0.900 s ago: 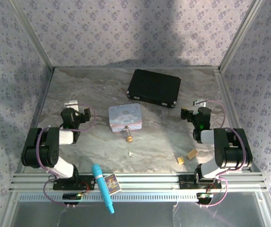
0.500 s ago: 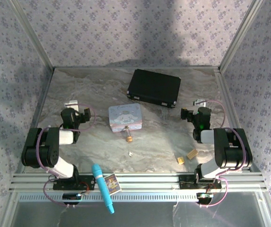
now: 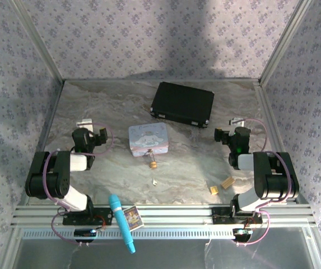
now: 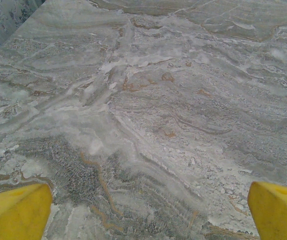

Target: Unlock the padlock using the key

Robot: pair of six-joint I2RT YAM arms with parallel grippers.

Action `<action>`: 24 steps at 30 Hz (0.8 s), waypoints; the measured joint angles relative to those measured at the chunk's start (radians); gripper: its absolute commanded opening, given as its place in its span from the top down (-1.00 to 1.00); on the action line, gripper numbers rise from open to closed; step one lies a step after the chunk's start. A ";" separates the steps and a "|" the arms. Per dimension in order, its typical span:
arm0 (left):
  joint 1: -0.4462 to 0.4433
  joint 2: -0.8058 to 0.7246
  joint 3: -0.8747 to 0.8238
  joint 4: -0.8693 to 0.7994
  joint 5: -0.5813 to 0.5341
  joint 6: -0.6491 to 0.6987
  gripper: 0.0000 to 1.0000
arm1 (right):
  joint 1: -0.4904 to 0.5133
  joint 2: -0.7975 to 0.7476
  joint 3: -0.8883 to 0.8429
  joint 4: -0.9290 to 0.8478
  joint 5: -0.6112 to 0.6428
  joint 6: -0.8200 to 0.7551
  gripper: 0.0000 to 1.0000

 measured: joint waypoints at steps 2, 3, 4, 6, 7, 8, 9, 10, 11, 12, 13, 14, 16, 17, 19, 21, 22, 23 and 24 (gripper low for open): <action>0.000 0.000 0.000 0.000 0.000 0.000 -1.00 | 0.000 0.000 0.000 0.000 0.000 0.000 -0.99; 0.000 0.000 0.000 0.000 0.000 0.000 -1.00 | 0.000 0.000 0.000 0.000 0.000 0.000 -0.99; 0.000 0.000 0.000 0.000 0.000 0.000 -1.00 | 0.000 0.000 0.000 0.000 0.000 0.000 -0.99; 0.000 0.000 0.000 0.000 0.000 0.000 -1.00 | 0.000 0.000 0.000 0.000 0.000 0.000 -0.99; 0.000 0.000 0.000 0.000 0.000 0.000 -1.00 | 0.000 0.000 0.000 0.000 0.000 0.000 -0.99; 0.000 0.000 0.000 0.000 0.000 0.000 -1.00 | 0.000 0.000 0.000 0.000 0.000 0.000 -0.99; 0.000 0.000 0.000 0.000 0.000 0.000 -1.00 | 0.000 0.000 0.000 0.000 0.000 0.000 -0.99; 0.000 0.000 0.000 0.000 0.000 0.000 -1.00 | 0.000 0.000 0.000 0.000 0.000 0.000 -0.99; 0.000 0.000 0.000 0.000 0.000 0.000 -1.00 | 0.000 0.000 0.000 0.000 0.000 0.000 -0.98; 0.000 0.000 0.000 0.000 0.000 0.000 -1.00 | 0.000 0.000 0.000 0.000 0.000 0.000 -0.99; 0.000 0.000 0.000 0.000 0.000 0.000 -1.00 | 0.000 0.000 0.000 0.000 0.000 0.000 -0.99; 0.000 0.000 0.000 0.000 0.000 0.000 -1.00 | 0.000 0.000 0.000 0.000 0.000 0.000 -0.99; 0.000 0.000 0.000 0.000 0.000 0.000 -1.00 | 0.000 0.000 0.000 0.000 0.000 0.000 -0.99; 0.000 0.000 0.000 0.000 -0.002 0.000 -1.00 | 0.000 -0.001 0.000 0.000 0.000 0.000 -0.99; 0.000 -0.004 0.000 -0.002 -0.012 -0.001 -1.00 | 0.000 -0.009 0.000 -0.008 0.003 0.000 -0.99; 0.000 -0.035 0.000 -0.021 -0.030 -0.002 -1.00 | 0.000 -0.045 0.000 -0.037 0.011 0.000 -0.98; 0.000 -0.061 0.000 -0.033 -0.037 -0.002 -1.00 | -0.001 -0.065 0.000 -0.047 0.015 0.000 -0.99; 0.000 -0.098 -0.001 -0.051 -0.046 -0.005 -1.00 | -0.001 -0.098 0.002 -0.069 0.017 0.000 -0.99; 0.000 -0.142 -0.001 -0.072 -0.055 -0.011 -1.00 | -0.001 -0.133 0.006 -0.098 0.019 0.000 -0.99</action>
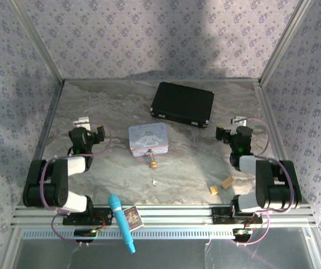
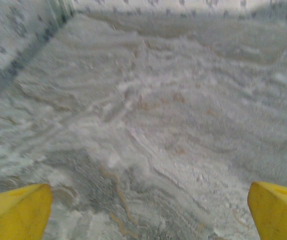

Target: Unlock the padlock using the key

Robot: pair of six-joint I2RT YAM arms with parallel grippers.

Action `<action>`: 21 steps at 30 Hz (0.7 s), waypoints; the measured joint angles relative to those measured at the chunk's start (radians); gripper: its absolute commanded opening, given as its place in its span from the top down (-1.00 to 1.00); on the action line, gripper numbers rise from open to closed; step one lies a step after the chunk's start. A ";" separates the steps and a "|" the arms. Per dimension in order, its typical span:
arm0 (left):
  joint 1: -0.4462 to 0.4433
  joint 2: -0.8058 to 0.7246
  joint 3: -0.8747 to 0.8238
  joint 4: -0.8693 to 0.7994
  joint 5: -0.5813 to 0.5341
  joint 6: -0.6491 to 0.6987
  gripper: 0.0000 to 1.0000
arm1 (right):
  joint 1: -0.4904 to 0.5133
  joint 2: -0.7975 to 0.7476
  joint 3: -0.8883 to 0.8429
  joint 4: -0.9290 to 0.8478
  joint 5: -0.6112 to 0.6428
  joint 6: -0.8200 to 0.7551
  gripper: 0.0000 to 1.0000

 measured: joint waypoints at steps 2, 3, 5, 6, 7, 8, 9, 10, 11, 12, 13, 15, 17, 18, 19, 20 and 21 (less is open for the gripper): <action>0.000 -0.078 0.003 -0.048 -0.013 -0.016 -1.00 | 0.000 -0.062 0.015 -0.054 0.000 0.004 -0.99; 0.000 -0.128 0.008 -0.085 -0.021 -0.037 -1.00 | 0.000 -0.100 0.026 -0.084 -0.002 0.013 -0.99; 0.000 -0.197 0.021 -0.154 -0.027 -0.086 -1.00 | -0.001 -0.164 0.045 -0.139 -0.013 0.029 -0.99; 0.002 -0.233 0.032 -0.201 -0.028 -0.129 -1.00 | -0.002 -0.195 0.055 -0.171 -0.021 0.046 -0.99; 0.002 -0.261 0.043 -0.246 -0.029 -0.170 -1.00 | -0.002 -0.220 0.067 -0.207 -0.025 0.070 -0.98; 0.002 -0.292 0.058 -0.299 -0.028 -0.228 -1.00 | -0.004 -0.242 0.088 -0.258 -0.036 0.099 -0.98; 0.002 -0.320 0.073 -0.354 -0.026 -0.288 -1.00 | -0.010 -0.254 0.117 -0.312 -0.060 0.123 -0.98; 0.002 -0.340 0.085 -0.398 -0.017 -0.337 -1.00 | -0.014 -0.257 0.145 -0.354 -0.087 0.138 -0.95; 0.004 -0.362 0.099 -0.450 0.005 -0.388 -1.00 | -0.019 -0.257 0.177 -0.400 -0.124 0.157 -0.91; 0.007 -0.376 0.111 -0.495 0.034 -0.429 -1.00 | -0.021 -0.256 0.207 -0.439 -0.170 0.175 -0.89; 0.008 -0.383 0.122 -0.541 0.070 -0.469 -1.00 | -0.020 -0.256 0.226 -0.468 -0.208 0.187 -0.88; 0.007 -0.386 0.140 -0.620 0.158 -0.540 -1.00 | 0.008 -0.256 0.262 -0.537 -0.280 0.208 -0.89; -0.002 -0.386 0.143 -0.681 0.240 -0.589 -1.00 | 0.065 -0.255 0.286 -0.600 -0.317 0.215 -0.89; -0.015 -0.386 0.143 -0.713 0.276 -0.612 -1.00 | 0.109 -0.252 0.298 -0.637 -0.326 0.217 -0.88; -0.032 -0.386 0.143 -0.740 0.304 -0.628 -1.00 | 0.156 -0.246 0.310 -0.671 -0.330 0.220 -0.87; -0.059 -0.386 0.143 -0.764 0.335 -0.645 -1.00 | 0.209 -0.238 0.323 -0.704 -0.330 0.224 -0.86; -0.095 -0.386 0.143 -0.785 0.364 -0.661 -1.00 | 0.262 -0.227 0.335 -0.733 -0.327 0.229 -0.83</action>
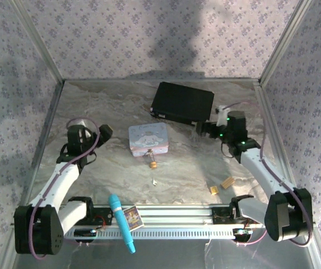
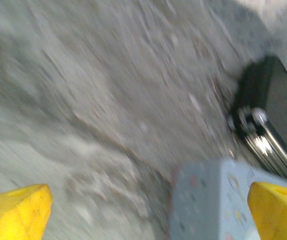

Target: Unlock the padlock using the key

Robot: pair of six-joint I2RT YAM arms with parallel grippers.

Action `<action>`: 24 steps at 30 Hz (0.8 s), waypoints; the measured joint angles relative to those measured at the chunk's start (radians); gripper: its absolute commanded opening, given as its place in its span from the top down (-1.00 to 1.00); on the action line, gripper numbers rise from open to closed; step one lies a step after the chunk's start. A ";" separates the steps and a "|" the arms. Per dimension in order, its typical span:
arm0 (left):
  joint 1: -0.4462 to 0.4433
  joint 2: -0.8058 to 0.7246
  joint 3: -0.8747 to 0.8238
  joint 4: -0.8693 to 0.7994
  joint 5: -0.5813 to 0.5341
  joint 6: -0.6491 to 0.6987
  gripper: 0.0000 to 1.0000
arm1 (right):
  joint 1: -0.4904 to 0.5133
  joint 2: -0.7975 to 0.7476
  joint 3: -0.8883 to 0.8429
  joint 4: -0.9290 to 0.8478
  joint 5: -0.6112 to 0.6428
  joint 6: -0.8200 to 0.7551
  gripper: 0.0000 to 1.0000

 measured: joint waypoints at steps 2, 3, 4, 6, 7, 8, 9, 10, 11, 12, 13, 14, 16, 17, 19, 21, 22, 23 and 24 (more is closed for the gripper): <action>-0.074 0.000 0.002 -0.029 0.036 -0.024 -1.00 | 0.103 0.032 0.020 -0.047 0.003 0.011 -0.78; -0.119 0.000 0.003 -0.040 0.049 -0.035 -1.00 | 0.154 0.050 0.024 -0.063 0.002 0.023 -0.74; -0.162 0.000 0.006 -0.048 0.060 -0.045 -0.98 | 0.199 0.066 0.025 -0.073 0.001 0.036 -0.72; -0.242 0.000 0.011 -0.061 0.072 -0.067 -0.93 | 0.298 0.098 0.023 -0.093 0.009 0.070 -0.67; -0.280 0.000 0.013 -0.064 0.077 -0.081 -0.92 | 0.349 0.113 0.019 -0.094 0.018 0.090 -0.65; -0.309 0.000 0.014 -0.065 0.077 -0.094 -0.91 | 0.395 0.124 0.015 -0.093 0.029 0.107 -0.63; -0.339 0.000 0.014 -0.065 0.076 -0.110 -0.90 | 0.452 0.137 0.008 -0.091 0.042 0.130 -0.61; -0.367 0.000 0.014 -0.064 0.075 -0.127 -0.89 | 0.502 0.148 -0.001 -0.089 0.053 0.150 -0.56; -0.392 0.000 0.013 -0.063 0.071 -0.145 -0.89 | 0.547 0.159 -0.009 -0.086 0.061 0.169 -0.53; -0.418 0.000 0.013 -0.058 0.064 -0.160 -0.89 | 0.589 0.170 -0.019 -0.078 0.071 0.193 -0.48; -0.443 0.000 0.011 -0.053 0.058 -0.178 -0.88 | 0.629 0.185 -0.030 -0.069 0.082 0.218 -0.42; -0.462 0.002 0.009 -0.043 0.054 -0.191 -0.88 | 0.658 0.199 -0.038 -0.060 0.091 0.240 -0.36; -0.494 0.011 -0.001 -0.024 0.050 -0.219 -0.87 | 0.712 0.230 -0.049 -0.052 0.111 0.278 -0.22; -0.502 0.016 -0.007 -0.017 0.050 -0.230 -0.87 | 0.732 0.243 -0.049 -0.051 0.120 0.290 -0.18; -0.510 0.027 -0.019 -0.008 0.042 -0.249 -0.87 | 0.773 0.268 -0.049 -0.038 0.143 0.318 -0.10; -0.515 0.032 -0.024 -0.013 0.028 -0.258 -0.87 | 0.807 0.283 -0.049 -0.030 0.158 0.340 -0.05; -0.515 0.032 -0.025 -0.016 0.022 -0.261 -0.87 | 0.824 0.287 -0.049 -0.028 0.166 0.350 -0.03; -0.515 0.032 -0.025 -0.019 0.015 -0.263 -0.87 | 0.837 0.290 -0.049 -0.025 0.170 0.356 -0.01; -0.516 0.032 -0.025 -0.022 0.004 -0.265 -0.87 | 0.849 0.294 -0.049 -0.023 0.177 0.362 0.01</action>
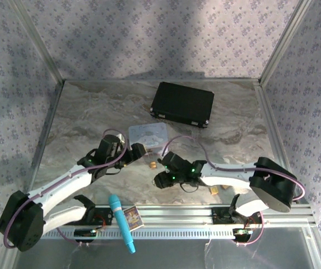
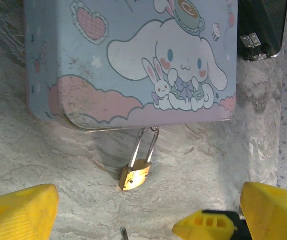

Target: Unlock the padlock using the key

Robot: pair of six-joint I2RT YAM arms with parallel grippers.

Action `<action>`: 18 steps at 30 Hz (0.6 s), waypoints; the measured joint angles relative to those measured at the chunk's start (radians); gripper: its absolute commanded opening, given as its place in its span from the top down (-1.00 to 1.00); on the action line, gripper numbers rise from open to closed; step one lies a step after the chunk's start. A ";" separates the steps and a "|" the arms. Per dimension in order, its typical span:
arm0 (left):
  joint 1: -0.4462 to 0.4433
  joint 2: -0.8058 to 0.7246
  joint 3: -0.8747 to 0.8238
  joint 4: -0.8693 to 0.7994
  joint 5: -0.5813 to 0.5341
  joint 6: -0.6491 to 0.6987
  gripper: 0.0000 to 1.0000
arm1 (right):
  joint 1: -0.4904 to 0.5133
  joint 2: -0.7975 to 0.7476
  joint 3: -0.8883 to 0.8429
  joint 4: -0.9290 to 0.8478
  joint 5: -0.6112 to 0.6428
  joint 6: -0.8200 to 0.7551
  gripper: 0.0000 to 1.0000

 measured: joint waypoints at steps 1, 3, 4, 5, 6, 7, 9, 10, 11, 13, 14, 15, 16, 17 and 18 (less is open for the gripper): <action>0.000 0.000 0.000 -0.006 -0.007 0.000 -0.86 | 0.011 0.006 0.001 0.001 0.005 0.006 0.04; 0.000 0.000 -0.002 -0.014 -0.022 -0.004 -0.86 | 0.027 0.025 0.006 0.001 0.014 0.013 0.05; 0.000 0.000 -0.004 -0.017 -0.027 -0.007 -0.86 | 0.032 0.037 0.008 0.001 0.019 0.014 0.05; 0.000 -0.001 -0.008 -0.017 -0.032 -0.008 -0.86 | 0.037 0.047 0.011 0.000 0.021 0.014 0.06; -0.001 -0.001 -0.011 -0.020 -0.036 -0.011 -0.85 | 0.041 0.060 0.016 0.000 0.027 0.016 0.09; -0.002 -0.001 -0.014 -0.023 -0.041 -0.012 -0.86 | 0.045 0.071 0.021 -0.001 0.032 0.018 0.09; -0.003 -0.001 -0.015 -0.032 -0.048 -0.014 -0.85 | 0.053 0.088 0.035 -0.001 0.040 0.021 0.10; -0.003 -0.001 -0.015 -0.036 -0.052 -0.015 -0.86 | 0.058 0.097 0.043 0.000 0.043 0.021 0.13; -0.003 -0.002 -0.015 -0.040 -0.054 -0.015 -0.86 | 0.062 0.104 0.051 0.000 0.045 0.021 0.15; -0.003 -0.002 -0.015 -0.047 -0.065 -0.015 -0.86 | 0.071 0.122 0.069 -0.001 0.050 0.024 0.18; -0.003 -0.002 -0.015 -0.049 -0.070 -0.015 -0.86 | 0.075 0.129 0.075 -0.001 0.052 0.024 0.19; -0.003 -0.002 -0.015 -0.051 -0.076 -0.015 -0.86 | 0.080 0.136 0.081 -0.002 0.055 0.024 0.19; -0.003 -0.002 -0.015 -0.052 -0.079 -0.015 -0.86 | 0.086 0.143 0.088 -0.008 0.061 0.024 0.20; -0.003 -0.002 -0.015 -0.053 -0.083 -0.015 -0.86 | 0.090 0.147 0.093 -0.011 0.064 0.024 0.22; -0.003 -0.002 -0.015 -0.055 -0.086 -0.015 -0.85 | 0.095 0.152 0.100 -0.019 0.071 0.024 0.23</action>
